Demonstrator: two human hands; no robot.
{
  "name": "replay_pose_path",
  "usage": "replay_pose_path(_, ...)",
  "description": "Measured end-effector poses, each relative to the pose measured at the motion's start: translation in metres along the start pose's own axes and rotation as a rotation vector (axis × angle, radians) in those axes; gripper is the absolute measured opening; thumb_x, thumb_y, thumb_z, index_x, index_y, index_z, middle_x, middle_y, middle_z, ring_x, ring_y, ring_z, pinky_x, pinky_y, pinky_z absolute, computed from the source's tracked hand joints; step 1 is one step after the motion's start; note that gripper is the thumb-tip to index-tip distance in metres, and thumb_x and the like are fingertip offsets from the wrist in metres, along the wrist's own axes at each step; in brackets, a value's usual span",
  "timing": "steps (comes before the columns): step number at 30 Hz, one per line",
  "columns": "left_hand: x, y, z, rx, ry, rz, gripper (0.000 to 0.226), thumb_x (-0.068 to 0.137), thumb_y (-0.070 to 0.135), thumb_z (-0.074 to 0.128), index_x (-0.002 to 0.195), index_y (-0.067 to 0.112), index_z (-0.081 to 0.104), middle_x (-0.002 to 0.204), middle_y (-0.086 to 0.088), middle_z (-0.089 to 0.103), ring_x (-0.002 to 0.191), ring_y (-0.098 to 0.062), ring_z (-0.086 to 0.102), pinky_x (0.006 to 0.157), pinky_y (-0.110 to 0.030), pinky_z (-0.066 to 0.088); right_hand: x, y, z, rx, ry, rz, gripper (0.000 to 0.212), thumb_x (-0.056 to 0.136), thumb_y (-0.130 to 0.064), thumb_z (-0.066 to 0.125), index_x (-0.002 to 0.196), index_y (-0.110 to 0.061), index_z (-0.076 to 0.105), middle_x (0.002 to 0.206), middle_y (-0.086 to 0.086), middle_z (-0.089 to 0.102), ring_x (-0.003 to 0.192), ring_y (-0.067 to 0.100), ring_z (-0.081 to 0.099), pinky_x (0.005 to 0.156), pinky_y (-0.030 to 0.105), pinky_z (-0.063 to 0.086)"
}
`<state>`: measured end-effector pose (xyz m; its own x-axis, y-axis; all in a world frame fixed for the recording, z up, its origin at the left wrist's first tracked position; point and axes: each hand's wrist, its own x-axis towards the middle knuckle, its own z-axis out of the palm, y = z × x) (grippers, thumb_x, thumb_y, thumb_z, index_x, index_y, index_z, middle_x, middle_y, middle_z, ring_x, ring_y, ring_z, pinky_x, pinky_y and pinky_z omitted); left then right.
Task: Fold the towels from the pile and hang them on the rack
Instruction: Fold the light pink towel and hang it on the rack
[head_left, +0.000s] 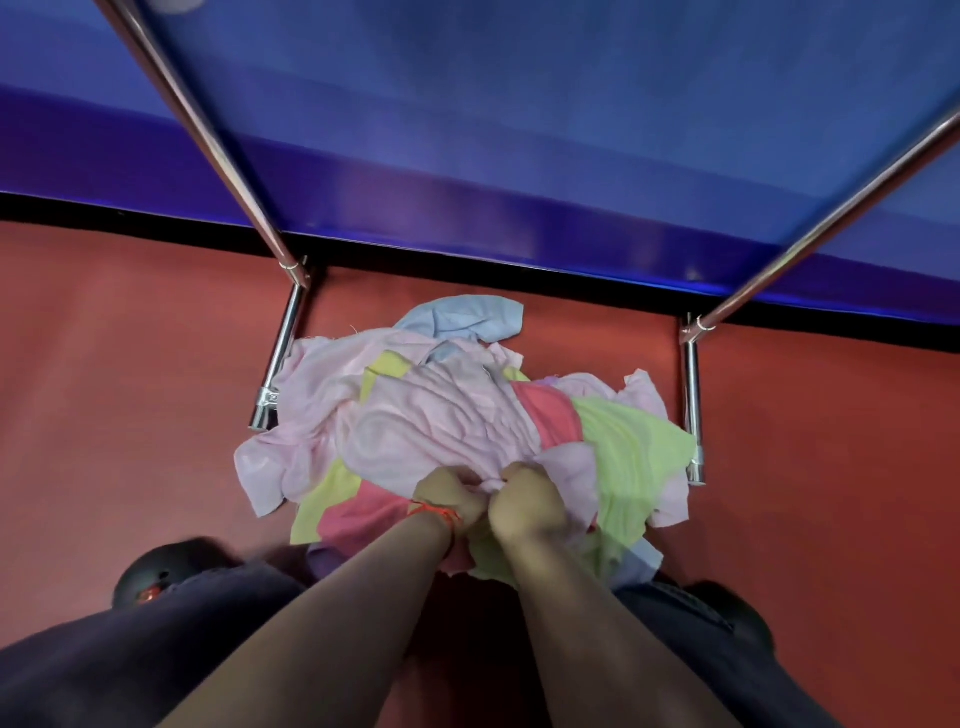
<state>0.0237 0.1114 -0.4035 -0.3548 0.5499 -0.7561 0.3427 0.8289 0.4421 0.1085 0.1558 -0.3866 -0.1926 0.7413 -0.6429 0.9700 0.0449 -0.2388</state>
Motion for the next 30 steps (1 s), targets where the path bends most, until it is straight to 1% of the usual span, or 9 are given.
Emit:
replay_pose_path(5, -0.024, 0.010, -0.017, -0.025, 0.007, 0.011, 0.032, 0.094, 0.024, 0.047, 0.101, -0.001, 0.065, 0.110, -0.020, 0.065, 0.106, -0.032, 0.058, 0.082, -0.029, 0.042, -0.028, -0.001, -0.014, 0.014, 0.072, -0.108, 0.031, 0.094, -0.020, 0.046, 0.124, -0.012, 0.050, 0.131, 0.006, 0.049, 0.116, 0.024, 0.052, 0.089, 0.027, 0.041)
replay_pose_path(10, -0.072, 0.050, -0.045, -0.111, 0.029, 0.226, 0.029, 0.097, 0.011, 0.038, 0.114, -0.004, 0.057, 0.117, -0.022, 0.061, 0.109, -0.032, 0.057, 0.075, -0.024, 0.037, -0.072, -0.010, -0.055, 0.108, 0.289, -0.152, 0.035, 0.097, -0.026, 0.041, 0.129, -0.013, 0.044, 0.134, 0.006, 0.043, 0.119, 0.024, 0.048, 0.089, 0.030, 0.040)
replay_pose_path(15, -0.139, 0.072, -0.074, -0.042, 0.043, 0.328, 0.044, 0.098, 0.038, 0.039, 0.110, 0.000, 0.059, 0.118, -0.019, 0.061, 0.110, -0.030, 0.054, 0.085, -0.027, 0.036, -0.129, -0.010, -0.108, 0.332, 0.420, -0.183, 0.028, 0.097, -0.023, 0.043, 0.119, -0.008, 0.049, 0.119, 0.013, 0.055, 0.106, 0.030, 0.054, 0.079, 0.032, 0.039)
replay_pose_path(18, -0.185, 0.075, -0.095, 0.108, 0.063, 0.424, 0.045, 0.090, 0.050, 0.049, 0.092, 0.008, 0.064, 0.094, -0.010, 0.065, 0.093, -0.026, 0.055, 0.070, -0.025, 0.033, -0.173, -0.012, -0.140, 0.470, 0.508, -0.255, 0.022, 0.096, -0.022, 0.046, 0.109, -0.005, 0.051, 0.108, 0.016, 0.061, 0.100, 0.033, 0.057, 0.075, 0.033, 0.036)
replay_pose_path(20, -0.211, 0.071, -0.108, 0.239, 0.099, 0.495, 0.041, 0.074, 0.064, 0.060, 0.070, 0.024, 0.056, 0.076, 0.000, 0.056, 0.081, -0.022, 0.052, 0.063, -0.025, 0.032, -0.203, -0.011, -0.161, 0.581, 0.554, -0.322, 0.019, 0.095, -0.021, 0.047, 0.103, -0.005, 0.053, 0.102, 0.016, 0.064, 0.096, 0.032, 0.058, 0.072, 0.031, 0.036)
replay_pose_path(22, -0.239, 0.070, -0.118, 0.245, 0.146, 0.550, 0.049, 0.052, 0.075, 0.053, 0.062, 0.027, 0.050, 0.074, 0.003, 0.055, 0.079, -0.023, 0.054, 0.064, -0.026, 0.033, -0.231, -0.008, -0.180, 0.625, 0.591, -0.364, 0.019, 0.095, -0.021, 0.047, 0.103, -0.005, 0.053, 0.100, 0.014, 0.064, 0.095, 0.030, 0.058, 0.070, 0.029, 0.035)
replay_pose_path(25, -0.278, 0.070, -0.130, 0.085, 0.207, 0.604, 0.050, 0.046, 0.064, 0.056, 0.077, 0.025, 0.057, 0.086, 0.000, 0.065, 0.083, -0.020, 0.059, 0.073, -0.029, 0.044, -0.271, -0.004, -0.202, 0.692, 0.650, -0.403, 0.022, 0.096, -0.021, 0.044, 0.104, -0.002, 0.053, 0.088, 0.003, 0.058, 0.084, 0.024, 0.052, 0.064, 0.023, 0.028)
replay_pose_path(28, -0.315, 0.066, -0.130, -0.074, 0.187, 0.654, 0.021, 0.073, 0.033, 0.068, 0.078, 0.019, 0.052, 0.074, 0.000, 0.063, 0.063, -0.009, 0.063, 0.063, -0.023, 0.050, -0.301, 0.001, -0.215, 0.866, 0.704, -0.390, 0.024, 0.098, -0.023, 0.043, 0.102, -0.002, 0.052, 0.082, -0.001, 0.053, 0.080, 0.019, 0.050, 0.064, 0.022, 0.030)
replay_pose_path(30, -0.335, 0.058, -0.126, -0.238, 0.210, 0.688, 0.028, 0.072, 0.033, 0.068, 0.090, 0.013, 0.060, 0.082, -0.006, 0.069, 0.077, -0.018, 0.068, 0.070, -0.031, 0.053, -0.311, 0.006, -0.217, 0.936, 0.715, -0.353, 0.022, 0.098, -0.025, 0.044, 0.098, -0.005, 0.051, 0.082, 0.001, 0.056, 0.078, 0.020, 0.052, 0.070, 0.026, 0.036)
